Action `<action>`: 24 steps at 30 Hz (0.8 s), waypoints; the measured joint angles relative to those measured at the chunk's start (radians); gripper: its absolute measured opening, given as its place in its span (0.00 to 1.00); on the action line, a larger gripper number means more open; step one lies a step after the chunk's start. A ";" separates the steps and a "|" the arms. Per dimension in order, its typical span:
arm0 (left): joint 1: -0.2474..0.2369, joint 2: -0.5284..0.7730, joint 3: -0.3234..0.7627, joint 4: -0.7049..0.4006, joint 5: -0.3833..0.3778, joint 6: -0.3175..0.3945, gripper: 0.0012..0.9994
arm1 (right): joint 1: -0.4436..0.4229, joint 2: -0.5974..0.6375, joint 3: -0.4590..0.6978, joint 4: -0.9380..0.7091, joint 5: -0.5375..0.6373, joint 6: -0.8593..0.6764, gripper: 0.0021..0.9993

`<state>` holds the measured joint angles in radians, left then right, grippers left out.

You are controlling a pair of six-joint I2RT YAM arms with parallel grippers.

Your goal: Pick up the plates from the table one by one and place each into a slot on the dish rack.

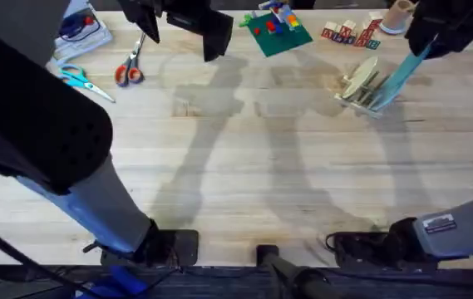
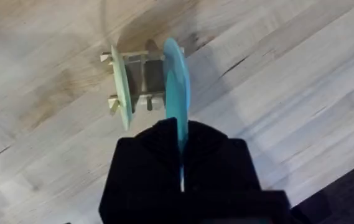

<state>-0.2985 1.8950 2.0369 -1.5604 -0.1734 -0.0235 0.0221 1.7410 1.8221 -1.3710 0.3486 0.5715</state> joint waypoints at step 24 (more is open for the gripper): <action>0.000 0.000 0.000 0.000 0.000 0.000 0.99 | -0.036 0.083 0.000 0.033 -0.067 -0.102 0.03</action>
<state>-0.2985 1.8950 2.0369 -1.5604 -0.1737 -0.0235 -0.0143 1.8242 1.8221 -1.3380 0.2821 0.4698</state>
